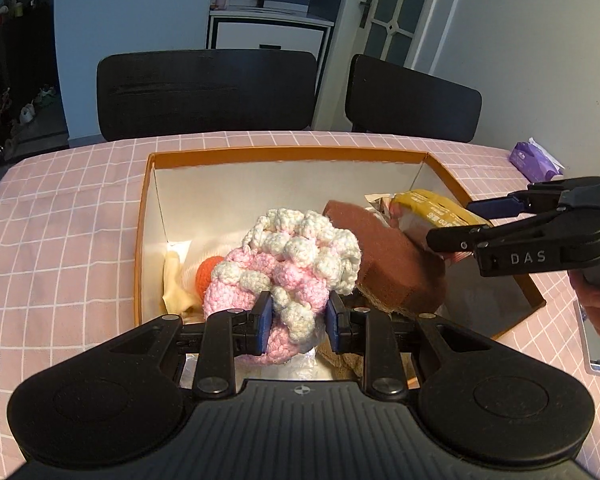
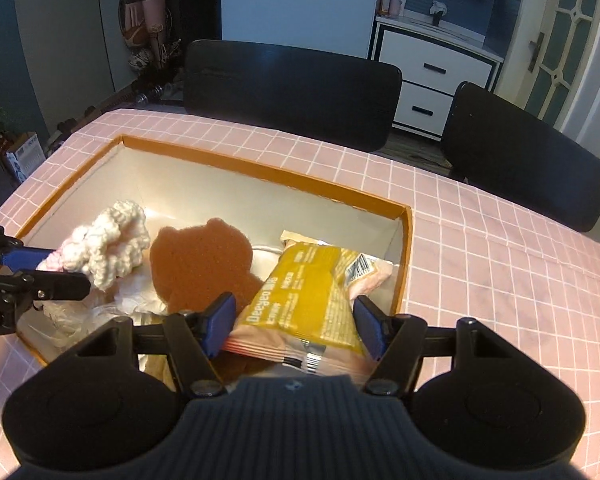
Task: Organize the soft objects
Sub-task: 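Carry the crocheted ball and snack packet into the orange box and release both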
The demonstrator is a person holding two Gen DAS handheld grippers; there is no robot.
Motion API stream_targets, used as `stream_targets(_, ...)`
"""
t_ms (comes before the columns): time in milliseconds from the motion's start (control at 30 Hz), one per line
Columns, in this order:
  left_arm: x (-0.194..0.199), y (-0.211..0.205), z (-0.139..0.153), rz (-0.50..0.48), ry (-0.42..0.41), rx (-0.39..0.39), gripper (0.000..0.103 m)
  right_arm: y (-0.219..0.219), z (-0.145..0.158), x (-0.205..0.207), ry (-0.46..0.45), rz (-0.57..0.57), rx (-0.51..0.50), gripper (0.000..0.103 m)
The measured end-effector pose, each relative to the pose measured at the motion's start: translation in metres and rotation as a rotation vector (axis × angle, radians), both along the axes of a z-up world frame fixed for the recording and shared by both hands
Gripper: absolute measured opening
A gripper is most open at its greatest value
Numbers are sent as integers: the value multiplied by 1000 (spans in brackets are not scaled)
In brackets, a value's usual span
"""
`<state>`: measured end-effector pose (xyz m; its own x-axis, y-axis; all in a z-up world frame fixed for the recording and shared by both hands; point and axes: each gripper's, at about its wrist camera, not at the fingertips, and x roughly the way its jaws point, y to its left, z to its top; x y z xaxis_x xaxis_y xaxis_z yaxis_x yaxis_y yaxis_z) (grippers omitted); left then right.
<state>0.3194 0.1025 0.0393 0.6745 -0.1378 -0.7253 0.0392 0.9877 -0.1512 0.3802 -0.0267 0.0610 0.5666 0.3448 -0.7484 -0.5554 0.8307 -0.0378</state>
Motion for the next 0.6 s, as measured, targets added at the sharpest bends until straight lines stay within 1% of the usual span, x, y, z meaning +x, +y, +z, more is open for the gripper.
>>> stream_targets(67, -1, -1, 0, -5, 2, 5, 31, -3, 5, -1, -5, -4, 8, 67)
stream_targets(100, -2, -1, 1, -5, 3, 6, 31, -5, 8, -3, -12, -8, 10, 69)
stream_targets(267, -7, -1, 4, 0, -3, 0, 31, -11, 18, -13, -44, -19, 21, 70)
stream_targets(300, -8, -1, 5, 2, -5, -1, 31, -13, 20, -14, -49, -25, 21, 68)
stream_targets(333, -9, -1, 5, 4, -6, -1, 31, -15, 20, -17, -51, -28, 23, 59)
stream_targets(367, -10, -1, 6, 6, -8, 1, 31, -16, 20, -19, -47, -25, 26, 51)
stream_targets(400, -12, -2, 6, 7, -8, 2, 31, -17, 19, -21, -37, -24, 27, 39)
stream_targets(433, -12, -2, 6, 6, -9, 2, 31, -18, 17, -22, -25, -22, 28, 36)
stream_targets(500, -14, -3, 5, 1, -8, 4, 31, -17, 10, -24, -5, -24, 21, 34)
stream_targets(600, -14, -8, 3, -8, 1, 27, 31, -17, 4, -31, -3, -28, 11, 33)
